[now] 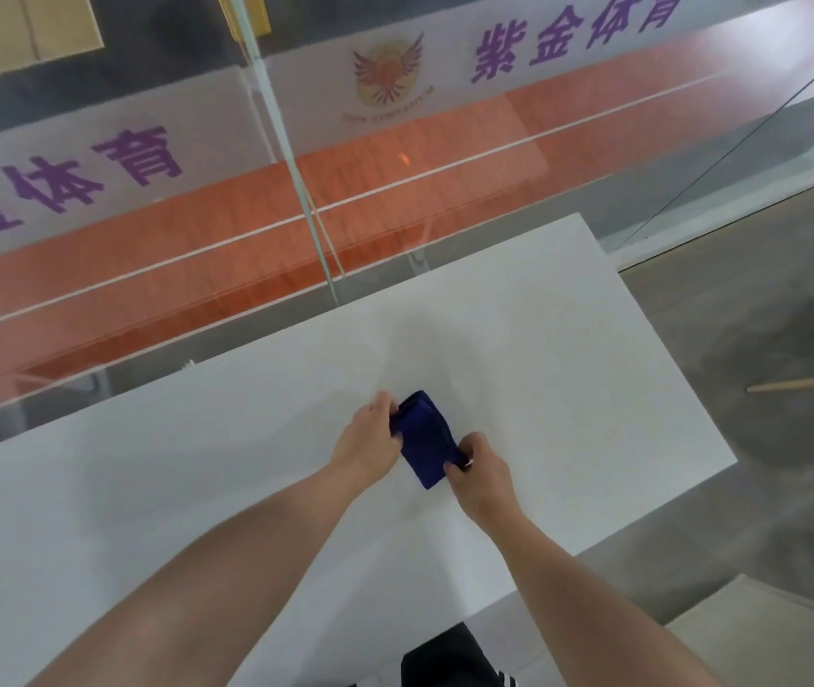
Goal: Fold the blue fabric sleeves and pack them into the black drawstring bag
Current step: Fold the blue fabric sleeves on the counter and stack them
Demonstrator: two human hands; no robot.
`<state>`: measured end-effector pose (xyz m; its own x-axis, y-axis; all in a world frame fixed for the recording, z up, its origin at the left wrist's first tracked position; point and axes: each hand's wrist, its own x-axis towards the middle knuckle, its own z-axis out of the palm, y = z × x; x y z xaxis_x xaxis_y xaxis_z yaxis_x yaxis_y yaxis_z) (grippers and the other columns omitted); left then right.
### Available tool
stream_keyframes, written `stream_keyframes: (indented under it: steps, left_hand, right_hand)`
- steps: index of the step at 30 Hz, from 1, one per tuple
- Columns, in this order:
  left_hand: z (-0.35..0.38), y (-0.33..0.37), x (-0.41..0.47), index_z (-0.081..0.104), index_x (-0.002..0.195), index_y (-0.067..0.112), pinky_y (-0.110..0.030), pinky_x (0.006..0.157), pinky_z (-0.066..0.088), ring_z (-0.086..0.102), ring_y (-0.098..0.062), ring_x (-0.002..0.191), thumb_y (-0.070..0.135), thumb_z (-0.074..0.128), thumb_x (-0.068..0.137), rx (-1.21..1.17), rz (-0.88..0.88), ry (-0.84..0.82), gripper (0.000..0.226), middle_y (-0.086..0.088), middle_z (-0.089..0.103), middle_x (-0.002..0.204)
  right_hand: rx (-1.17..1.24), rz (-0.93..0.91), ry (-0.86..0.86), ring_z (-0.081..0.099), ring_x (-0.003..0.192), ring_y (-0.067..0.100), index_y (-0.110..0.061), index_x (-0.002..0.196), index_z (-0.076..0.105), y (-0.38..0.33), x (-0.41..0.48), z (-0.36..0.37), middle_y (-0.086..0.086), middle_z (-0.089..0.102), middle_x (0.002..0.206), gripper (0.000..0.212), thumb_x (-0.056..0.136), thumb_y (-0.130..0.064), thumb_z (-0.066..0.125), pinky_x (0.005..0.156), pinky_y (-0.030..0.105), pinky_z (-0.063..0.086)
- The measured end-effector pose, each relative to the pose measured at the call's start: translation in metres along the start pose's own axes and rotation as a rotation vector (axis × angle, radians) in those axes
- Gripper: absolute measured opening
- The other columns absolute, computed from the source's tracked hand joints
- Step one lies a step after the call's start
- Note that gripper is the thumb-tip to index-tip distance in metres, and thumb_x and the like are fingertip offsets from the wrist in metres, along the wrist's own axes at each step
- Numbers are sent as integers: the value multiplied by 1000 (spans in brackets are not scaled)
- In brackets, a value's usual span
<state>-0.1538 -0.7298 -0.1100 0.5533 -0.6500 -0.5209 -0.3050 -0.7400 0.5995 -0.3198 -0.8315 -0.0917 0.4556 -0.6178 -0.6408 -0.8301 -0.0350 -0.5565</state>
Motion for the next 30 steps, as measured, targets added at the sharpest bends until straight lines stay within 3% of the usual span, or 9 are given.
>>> stream_keyframes:
  steps: [3,5,10,15,18,20,22,30]
  left_hand:
    - [-20,-13,-25,32,136,32,-36,75,52,62,-22,93,16,55,81,-104,-16,-49,62,2,60,111]
    - [-36,-20,-42,27,145,34,-26,73,49,63,-13,90,14,58,81,-180,-7,-94,74,3,62,110]
    - [-78,-41,-82,34,134,39,-36,91,55,68,-14,98,26,68,80,-501,-70,-123,65,3,60,117]
    - [-110,-58,-135,45,136,34,-27,79,55,70,-15,95,23,68,88,-453,4,-134,55,1,70,108]
    - [-122,-70,-174,54,128,31,-29,77,58,70,-16,91,23,68,88,-410,-6,-61,43,0,72,101]
    - [-128,-78,-205,54,121,30,-26,69,56,70,-17,90,22,69,87,-442,-20,-9,38,0,71,100]
    - [-131,-88,-240,53,116,28,-23,64,53,70,-18,90,21,69,87,-475,-48,53,34,-1,70,102]
    - [-150,-172,-398,51,108,26,-22,63,48,64,-16,91,22,62,89,-463,-151,289,23,3,62,106]
  right_hand:
    - [56,-66,23,63,81,11,-25,106,57,-15,-18,3,-6,65,97,17,92,-18,63,65,21,49]
    - [82,-93,16,63,83,9,-27,110,61,-27,-32,6,-7,67,100,19,93,-20,63,69,19,49]
    - [78,-116,-118,60,81,9,-30,113,67,-52,-73,13,-8,69,101,21,96,-23,58,75,23,48]
    - [19,-209,-141,55,68,2,-27,115,70,-74,-124,22,-7,68,94,22,97,-23,60,67,18,42]
    - [-14,-277,-111,56,67,5,-21,109,71,-85,-154,32,-3,70,90,17,97,-22,60,69,24,48]
    - [-45,-323,-118,57,66,5,-20,105,71,-89,-170,43,-4,70,86,15,97,-23,59,71,28,49]
    - [-89,-367,-150,55,62,5,-20,102,71,-91,-188,58,-6,69,82,15,97,-23,57,66,23,47]
    - [-275,-472,-349,57,66,11,-17,97,66,-118,-286,150,-1,70,87,18,96,-30,55,66,24,47]
